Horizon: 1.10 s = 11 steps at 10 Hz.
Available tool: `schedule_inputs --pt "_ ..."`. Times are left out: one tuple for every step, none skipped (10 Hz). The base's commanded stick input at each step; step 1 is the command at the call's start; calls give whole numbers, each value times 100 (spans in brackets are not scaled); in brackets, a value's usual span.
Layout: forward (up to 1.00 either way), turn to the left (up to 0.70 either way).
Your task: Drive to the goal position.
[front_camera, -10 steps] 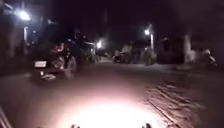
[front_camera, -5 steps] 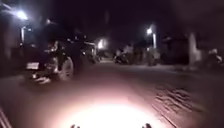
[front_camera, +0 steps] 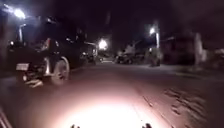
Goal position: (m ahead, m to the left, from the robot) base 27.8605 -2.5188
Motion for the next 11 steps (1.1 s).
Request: schedule_inputs --pt "85 0" --pt "85 -23" --pt "85 -34" --pt "85 -34" --pt "85 -32" --pt "85 -14" --pt "85 0" --pt "85 0" --pt "85 0" --pt "85 0" --pt "85 0"
